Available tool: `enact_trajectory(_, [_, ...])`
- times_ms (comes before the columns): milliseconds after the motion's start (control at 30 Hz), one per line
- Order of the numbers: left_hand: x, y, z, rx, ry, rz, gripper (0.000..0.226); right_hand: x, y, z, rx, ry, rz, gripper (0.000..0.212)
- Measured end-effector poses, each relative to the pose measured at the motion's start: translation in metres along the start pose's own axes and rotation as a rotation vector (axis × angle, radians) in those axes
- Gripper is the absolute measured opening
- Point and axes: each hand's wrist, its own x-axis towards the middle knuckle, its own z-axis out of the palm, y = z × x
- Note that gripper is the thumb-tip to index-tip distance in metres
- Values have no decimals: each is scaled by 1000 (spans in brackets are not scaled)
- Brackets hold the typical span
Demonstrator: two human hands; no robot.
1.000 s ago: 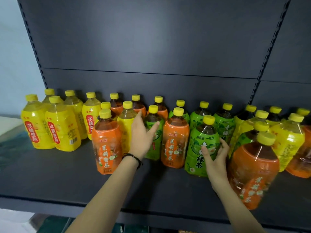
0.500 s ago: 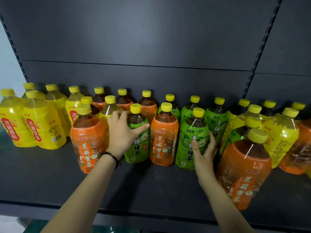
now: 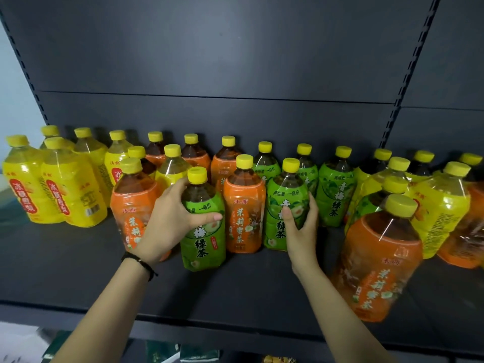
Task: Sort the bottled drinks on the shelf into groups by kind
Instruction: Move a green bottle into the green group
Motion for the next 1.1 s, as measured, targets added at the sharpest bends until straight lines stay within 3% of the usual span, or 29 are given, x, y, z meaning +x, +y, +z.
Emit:
enact_trajectory(433, [-35, 5, -19, -117, -67, 29, 85, 6, -13, 34, -86, -95, 75, 71])
enact_trajectory(533, [-37, 12, -15, -137, -61, 19, 86, -24, -36, 25, -125, -6, -72, 65])
enact_trajectory(600, [-38, 15, -12, -118, -46, 25, 89, -54, -52, 20, -57, -99, -203, 61])
enact_trajectory(667, [-41, 18, -9, -61, -43, 45, 89, -79, -59, 20, -60, -312, -262, 65])
enact_trajectory(767, [-49, 29, -1, 30, -29, 51, 80, -98, -54, 22, -47, -539, -199, 83])
enact_trajectory(867, [-51, 38, 10, 2, -20, 82, 72, -102, -46, 15, 22, -494, -110, 88])
enact_trajectory(1000, [-41, 28, 23, -373, 27, 29, 59, -95, -42, -4, 46, -388, -81, 86])
enact_trajectory(1100, [-31, 18, 40, -278, 163, -85, 64, -85, -41, -16, 40, -347, -69, 84])
